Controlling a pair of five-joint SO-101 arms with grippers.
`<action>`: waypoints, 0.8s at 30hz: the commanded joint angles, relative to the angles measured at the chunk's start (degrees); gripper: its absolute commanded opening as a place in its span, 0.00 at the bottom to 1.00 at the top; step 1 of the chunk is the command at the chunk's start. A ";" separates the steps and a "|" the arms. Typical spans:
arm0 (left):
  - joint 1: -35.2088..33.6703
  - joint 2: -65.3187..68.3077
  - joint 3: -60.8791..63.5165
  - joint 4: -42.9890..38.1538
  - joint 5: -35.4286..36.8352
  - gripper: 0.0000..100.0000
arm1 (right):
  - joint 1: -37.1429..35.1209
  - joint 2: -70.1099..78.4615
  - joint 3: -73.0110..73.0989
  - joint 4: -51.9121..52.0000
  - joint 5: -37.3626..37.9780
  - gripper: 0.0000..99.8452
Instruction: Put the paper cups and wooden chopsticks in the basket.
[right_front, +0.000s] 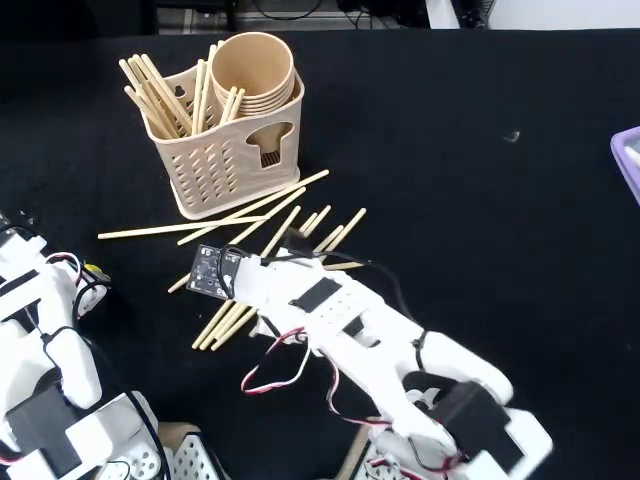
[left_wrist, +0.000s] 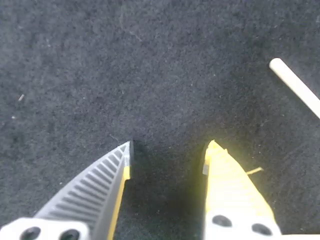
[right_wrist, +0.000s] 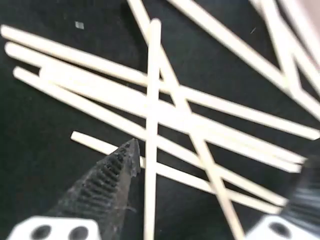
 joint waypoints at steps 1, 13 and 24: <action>0.22 0.09 -1.63 -0.79 0.18 0.24 | 1.14 3.30 -4.79 3.60 2.55 0.51; 0.22 0.09 -1.63 -0.79 0.18 0.24 | 1.14 17.36 -18.07 15.47 10.20 0.44; 0.22 0.09 -1.63 -0.88 0.18 0.24 | 0.70 15.34 -18.15 14.95 5.98 0.06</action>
